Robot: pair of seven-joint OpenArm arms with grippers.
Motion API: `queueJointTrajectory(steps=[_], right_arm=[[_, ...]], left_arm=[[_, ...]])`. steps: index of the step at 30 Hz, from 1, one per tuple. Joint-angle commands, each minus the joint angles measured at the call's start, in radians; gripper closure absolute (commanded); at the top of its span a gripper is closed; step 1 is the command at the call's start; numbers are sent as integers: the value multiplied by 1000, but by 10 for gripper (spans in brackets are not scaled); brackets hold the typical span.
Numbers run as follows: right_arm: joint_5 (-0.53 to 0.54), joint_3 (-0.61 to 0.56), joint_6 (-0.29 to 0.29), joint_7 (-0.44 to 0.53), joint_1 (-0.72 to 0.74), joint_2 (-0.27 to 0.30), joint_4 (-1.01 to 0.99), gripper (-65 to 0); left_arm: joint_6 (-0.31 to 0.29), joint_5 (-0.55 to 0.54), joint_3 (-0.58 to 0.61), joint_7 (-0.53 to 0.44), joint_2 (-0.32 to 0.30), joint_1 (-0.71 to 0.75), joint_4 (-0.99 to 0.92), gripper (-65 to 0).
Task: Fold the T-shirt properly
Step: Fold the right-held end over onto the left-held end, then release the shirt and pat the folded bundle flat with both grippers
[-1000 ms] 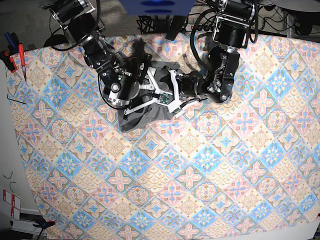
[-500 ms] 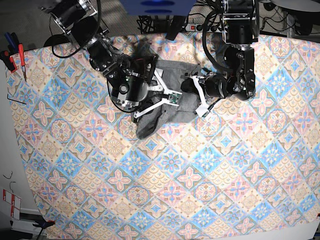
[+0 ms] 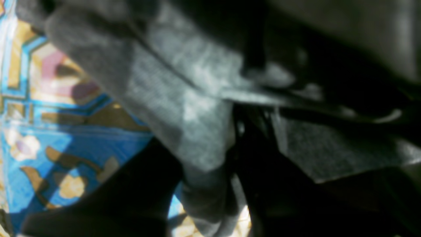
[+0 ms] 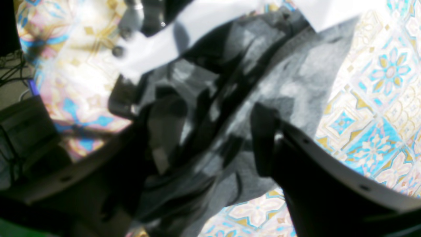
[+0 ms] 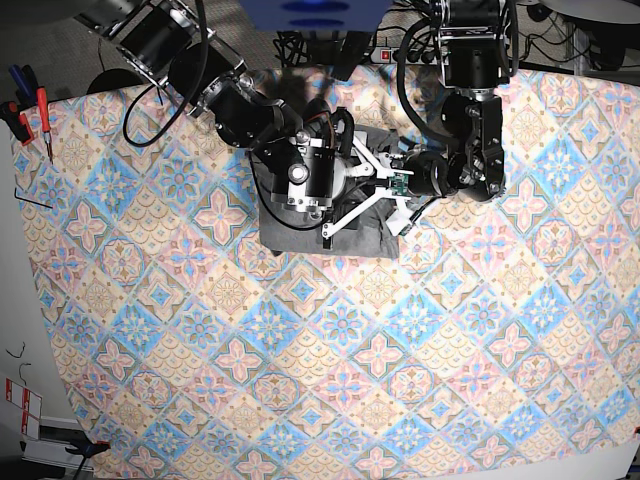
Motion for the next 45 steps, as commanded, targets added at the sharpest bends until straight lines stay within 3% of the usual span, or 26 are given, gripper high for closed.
queueJointTrajectory(steps=[1, 10, 12, 16, 19, 26, 35, 40, 45], right_arm=[[14, 0, 3, 15, 15, -12, 17, -349], [18, 3, 3, 15, 14, -14, 24, -349], [18, 3, 3, 28, 14, -14, 34, -349], [20, 5, 3, 46, 14, -14, 57, -349], [20, 6, 3, 49, 14, -14, 56, -349], [15, 11, 3, 55, 14, -14, 51, -349], [15, 11, 3, 107, 11, -14, 51, -349], [15, 28, 3, 153, 11, -14, 54, -349], [20, 132, 3, 166, 6, -15, 57, -349]], left_arm=[[6, 6, 2, 14, -1, 2, 6, -21], [6, 5, -1, 13, -17, 39, 7, -34], [6, 5, 1, 14, -20, 39, 7, -106], [6, 5, -2, 14, -24, 40, 7, -348], [6, 5, -4, 9, -26, 50, 7, -458], [6, 3, -10, 14, -58, 70, 10, -455], [6, 5, -203, 63, -135, 93, 10, -455], [6, 3, -214, 57, -161, 108, 12, -455], [6, 5, -217, 54, -161, 155, 233, -421]])
